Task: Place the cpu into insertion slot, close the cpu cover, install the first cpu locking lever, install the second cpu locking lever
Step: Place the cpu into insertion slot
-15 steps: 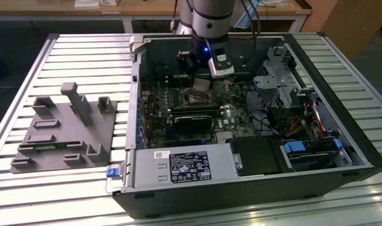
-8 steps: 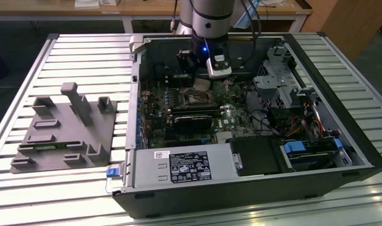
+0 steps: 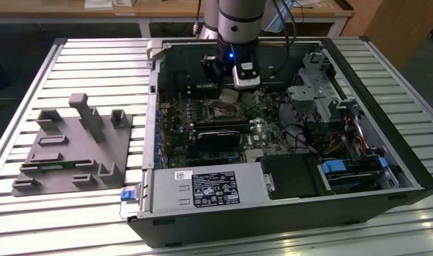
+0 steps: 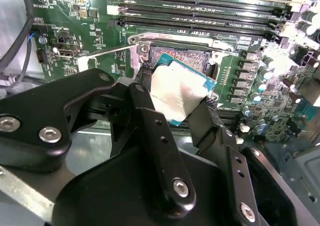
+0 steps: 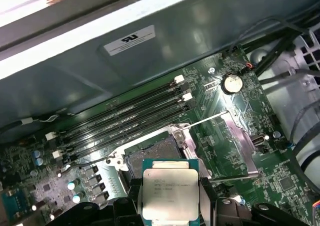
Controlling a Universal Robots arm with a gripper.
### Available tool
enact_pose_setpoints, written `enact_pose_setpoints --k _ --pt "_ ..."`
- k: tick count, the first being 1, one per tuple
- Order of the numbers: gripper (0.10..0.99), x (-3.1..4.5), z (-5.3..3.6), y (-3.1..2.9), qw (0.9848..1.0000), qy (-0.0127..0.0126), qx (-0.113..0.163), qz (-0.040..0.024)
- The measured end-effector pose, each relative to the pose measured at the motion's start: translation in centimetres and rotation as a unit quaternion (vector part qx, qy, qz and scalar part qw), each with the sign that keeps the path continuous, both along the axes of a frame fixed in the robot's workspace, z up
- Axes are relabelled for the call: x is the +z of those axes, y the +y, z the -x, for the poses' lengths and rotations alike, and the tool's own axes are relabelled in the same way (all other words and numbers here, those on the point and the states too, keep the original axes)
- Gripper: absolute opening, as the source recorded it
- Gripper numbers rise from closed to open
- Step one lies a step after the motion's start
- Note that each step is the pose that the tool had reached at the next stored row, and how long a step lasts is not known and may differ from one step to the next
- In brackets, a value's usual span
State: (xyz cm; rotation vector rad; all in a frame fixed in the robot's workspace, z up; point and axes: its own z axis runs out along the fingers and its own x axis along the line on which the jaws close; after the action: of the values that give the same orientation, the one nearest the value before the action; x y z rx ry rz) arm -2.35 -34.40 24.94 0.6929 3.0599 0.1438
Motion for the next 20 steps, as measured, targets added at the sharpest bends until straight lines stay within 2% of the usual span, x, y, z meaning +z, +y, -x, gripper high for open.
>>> enact_pose_setpoints --k 5,10,15,20 --pt "0.537 -0.01 0.00 0.00 0.9995 0.0000 -0.033 0.0000" --pt "0.537 -0.04 0.00 0.00 0.9969 0.0000 -0.079 0.0000" --pt "0.537 -0.08 0.00 0.00 0.9923 0.0000 -0.124 0.0000" --pt "0.537 -0.12 0.00 0.00 0.9856 0.0000 -0.169 0.0000"
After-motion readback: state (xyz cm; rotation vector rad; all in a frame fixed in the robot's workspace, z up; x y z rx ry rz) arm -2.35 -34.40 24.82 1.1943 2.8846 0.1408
